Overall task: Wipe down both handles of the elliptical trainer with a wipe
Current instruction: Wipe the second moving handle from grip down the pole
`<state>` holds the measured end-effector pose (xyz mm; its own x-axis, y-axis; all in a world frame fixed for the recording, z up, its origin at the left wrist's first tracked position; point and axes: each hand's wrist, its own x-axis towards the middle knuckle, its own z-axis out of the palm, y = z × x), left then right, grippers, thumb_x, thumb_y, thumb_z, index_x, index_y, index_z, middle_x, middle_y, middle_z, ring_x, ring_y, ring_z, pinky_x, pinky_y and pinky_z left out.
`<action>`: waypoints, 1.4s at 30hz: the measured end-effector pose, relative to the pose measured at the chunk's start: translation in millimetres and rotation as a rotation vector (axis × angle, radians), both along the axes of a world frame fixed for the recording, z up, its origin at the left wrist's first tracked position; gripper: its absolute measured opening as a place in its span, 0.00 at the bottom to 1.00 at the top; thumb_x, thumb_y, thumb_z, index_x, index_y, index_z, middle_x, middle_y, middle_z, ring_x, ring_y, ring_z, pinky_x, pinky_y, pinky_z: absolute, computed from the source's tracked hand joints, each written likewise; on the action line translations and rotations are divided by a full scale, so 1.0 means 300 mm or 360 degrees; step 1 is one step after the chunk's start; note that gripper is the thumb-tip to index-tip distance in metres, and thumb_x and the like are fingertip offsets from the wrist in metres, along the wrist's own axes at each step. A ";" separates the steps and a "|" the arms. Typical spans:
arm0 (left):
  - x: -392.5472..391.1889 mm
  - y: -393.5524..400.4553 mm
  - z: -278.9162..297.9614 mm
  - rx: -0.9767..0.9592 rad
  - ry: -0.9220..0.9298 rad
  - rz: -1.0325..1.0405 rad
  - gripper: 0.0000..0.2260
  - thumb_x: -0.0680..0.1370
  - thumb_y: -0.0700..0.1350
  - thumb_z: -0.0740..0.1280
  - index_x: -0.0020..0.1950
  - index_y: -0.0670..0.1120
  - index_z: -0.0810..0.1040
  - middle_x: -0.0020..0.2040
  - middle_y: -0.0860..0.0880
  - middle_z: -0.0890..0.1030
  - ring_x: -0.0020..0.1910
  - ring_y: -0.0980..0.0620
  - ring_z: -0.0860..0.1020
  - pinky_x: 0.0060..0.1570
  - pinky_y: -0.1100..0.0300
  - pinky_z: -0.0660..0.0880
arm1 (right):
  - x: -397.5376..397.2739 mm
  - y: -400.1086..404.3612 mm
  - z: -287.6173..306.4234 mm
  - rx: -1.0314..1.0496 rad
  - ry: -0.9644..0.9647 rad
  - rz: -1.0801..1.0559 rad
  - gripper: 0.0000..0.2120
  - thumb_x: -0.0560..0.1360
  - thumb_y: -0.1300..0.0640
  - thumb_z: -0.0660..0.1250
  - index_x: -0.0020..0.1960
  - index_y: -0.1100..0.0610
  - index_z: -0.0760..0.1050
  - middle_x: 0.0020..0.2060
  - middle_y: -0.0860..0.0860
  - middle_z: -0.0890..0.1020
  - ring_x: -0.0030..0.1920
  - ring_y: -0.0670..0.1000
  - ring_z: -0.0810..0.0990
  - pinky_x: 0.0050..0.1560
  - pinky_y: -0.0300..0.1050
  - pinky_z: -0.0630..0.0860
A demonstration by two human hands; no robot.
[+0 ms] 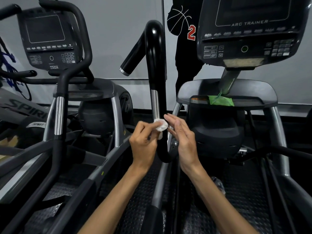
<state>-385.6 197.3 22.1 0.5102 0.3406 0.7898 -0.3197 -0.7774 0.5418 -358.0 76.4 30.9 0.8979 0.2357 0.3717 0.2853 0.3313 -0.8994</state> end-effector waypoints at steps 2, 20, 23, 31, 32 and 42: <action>0.006 0.025 -0.008 -0.0115 0.0018 0.0041 0.10 0.72 0.30 0.75 0.49 0.43 0.86 0.39 0.49 0.78 0.36 0.58 0.75 0.38 0.70 0.69 | -0.001 -0.001 0.002 0.0003 0.0003 0.0006 0.22 0.83 0.48 0.56 0.67 0.59 0.79 0.67 0.48 0.78 0.70 0.45 0.76 0.70 0.46 0.74; -0.004 -0.060 -0.010 -0.0577 -0.0064 0.0142 0.08 0.78 0.43 0.73 0.56 0.48 0.86 0.49 0.59 0.85 0.48 0.59 0.83 0.50 0.67 0.76 | -0.005 0.003 -0.013 -0.0007 -0.0023 0.0002 0.22 0.83 0.49 0.56 0.68 0.58 0.78 0.68 0.48 0.77 0.71 0.45 0.74 0.71 0.49 0.73; -0.028 -0.035 -0.076 -0.0477 0.0056 0.0152 0.10 0.77 0.39 0.74 0.58 0.46 0.86 0.47 0.55 0.85 0.47 0.61 0.82 0.50 0.66 0.78 | -0.002 0.001 -0.015 -0.0016 -0.0018 0.0003 0.22 0.83 0.48 0.56 0.68 0.58 0.78 0.68 0.48 0.77 0.71 0.45 0.74 0.72 0.50 0.73; -0.005 -0.061 0.019 -0.0531 0.0131 0.0038 0.15 0.82 0.39 0.67 0.68 0.46 0.79 0.55 0.63 0.81 0.55 0.65 0.80 0.57 0.70 0.74 | 0.000 -0.003 -0.017 -0.0013 -0.0014 0.0020 0.23 0.83 0.47 0.56 0.68 0.58 0.78 0.68 0.47 0.77 0.71 0.45 0.75 0.72 0.53 0.72; -0.024 -0.064 -0.011 -0.0451 0.0152 0.0011 0.17 0.82 0.37 0.67 0.70 0.46 0.78 0.56 0.60 0.80 0.56 0.62 0.80 0.57 0.69 0.74 | 0.002 -0.005 -0.018 -0.0010 -0.0012 0.0024 0.23 0.83 0.45 0.57 0.68 0.58 0.78 0.68 0.48 0.77 0.71 0.45 0.75 0.72 0.53 0.72; -0.039 -0.050 -0.061 -0.0323 0.0010 0.0018 0.13 0.72 0.30 0.75 0.52 0.43 0.86 0.44 0.53 0.83 0.43 0.60 0.80 0.47 0.67 0.76 | 0.002 0.004 -0.031 -0.0029 -0.0023 -0.0042 0.24 0.81 0.42 0.58 0.67 0.55 0.80 0.68 0.47 0.77 0.72 0.48 0.74 0.74 0.60 0.69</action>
